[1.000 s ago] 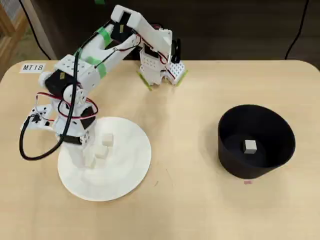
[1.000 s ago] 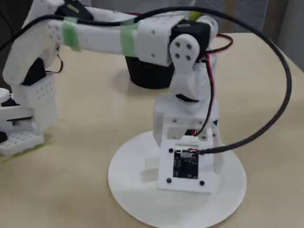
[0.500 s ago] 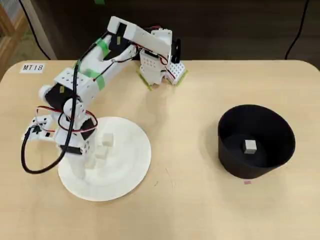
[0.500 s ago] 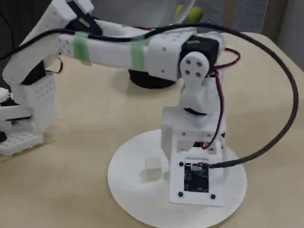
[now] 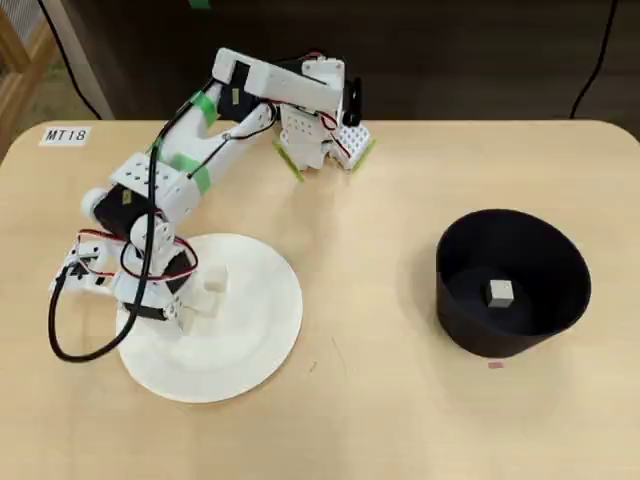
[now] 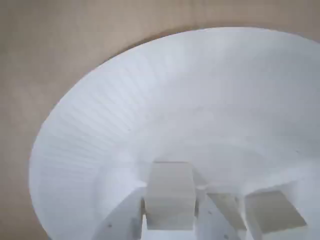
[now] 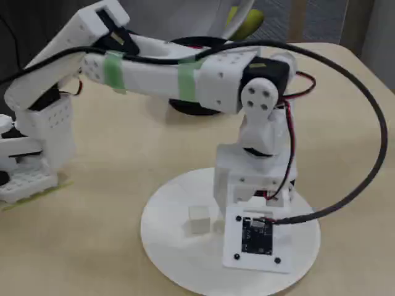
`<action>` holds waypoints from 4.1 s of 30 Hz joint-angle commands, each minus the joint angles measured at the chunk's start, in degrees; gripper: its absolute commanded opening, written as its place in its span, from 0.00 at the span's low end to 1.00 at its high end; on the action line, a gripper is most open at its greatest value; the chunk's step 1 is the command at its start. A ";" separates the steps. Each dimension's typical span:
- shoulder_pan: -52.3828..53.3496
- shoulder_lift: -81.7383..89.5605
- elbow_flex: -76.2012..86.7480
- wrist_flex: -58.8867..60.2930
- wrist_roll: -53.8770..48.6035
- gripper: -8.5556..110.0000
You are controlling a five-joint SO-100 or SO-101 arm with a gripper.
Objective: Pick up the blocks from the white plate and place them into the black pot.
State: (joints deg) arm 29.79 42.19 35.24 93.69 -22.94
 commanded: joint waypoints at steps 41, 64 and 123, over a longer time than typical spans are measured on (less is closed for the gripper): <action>-67.50 71.46 63.28 -31.90 21.62 0.05; -62.58 69.87 60.64 -29.97 22.68 0.06; -1.41 37.53 40.52 -0.44 84.02 0.24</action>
State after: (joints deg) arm 29.09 79.80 78.31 93.96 62.23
